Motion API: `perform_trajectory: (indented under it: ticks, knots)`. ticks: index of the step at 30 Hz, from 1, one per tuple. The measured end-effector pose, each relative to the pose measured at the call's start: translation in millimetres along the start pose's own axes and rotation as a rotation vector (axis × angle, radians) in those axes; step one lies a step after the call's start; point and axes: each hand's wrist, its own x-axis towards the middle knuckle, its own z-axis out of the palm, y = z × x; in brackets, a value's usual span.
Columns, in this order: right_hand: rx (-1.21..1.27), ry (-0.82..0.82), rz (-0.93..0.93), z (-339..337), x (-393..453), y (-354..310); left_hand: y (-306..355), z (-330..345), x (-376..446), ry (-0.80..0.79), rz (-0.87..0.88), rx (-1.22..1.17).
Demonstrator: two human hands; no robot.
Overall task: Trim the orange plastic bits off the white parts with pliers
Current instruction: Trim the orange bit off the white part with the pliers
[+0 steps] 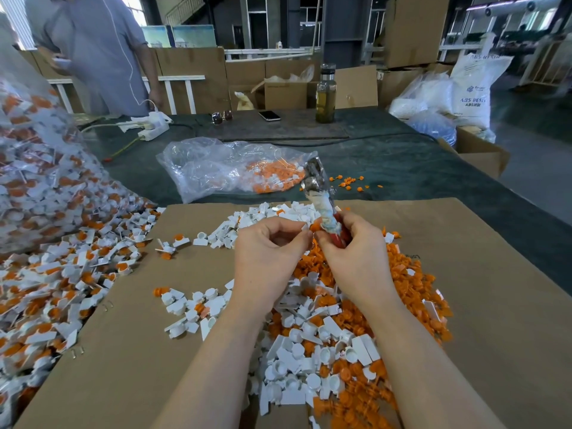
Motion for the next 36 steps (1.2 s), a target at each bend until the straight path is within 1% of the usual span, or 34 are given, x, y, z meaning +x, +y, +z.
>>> perform_trajectory:
  ticks: [12, 17, 23, 26, 29, 32, 36]
  knots:
    - [-0.046, 0.018, 0.003, 0, -1, -4, -1, 4, -2, 0.041, -0.016, 0.007]
    - [-0.039, -0.015, 0.011, 0, -1, -5, -2, 5, -1, 0.083, -0.038, -0.012]
    - [0.043, -0.104, 0.04, -3, 0, -3, -3, 0, 4, 0.115, -0.058, -0.041]
    - [0.079, -0.144, 0.088, -8, 1, -3, -2, -1, 5, 0.13, -0.056, -0.116]
    - [0.088, -0.232, 0.135, -15, 2, -4, -3, -4, 6, 0.136, -0.03, -0.202]
    - [0.089, -0.337, 0.14, -20, 1, -6, -5, -8, 8, 0.146, -0.015, -0.239]
    - [0.001, -0.463, 0.128, -23, 1, -3, -7, -13, 9, 0.149, 0.011, -0.32]
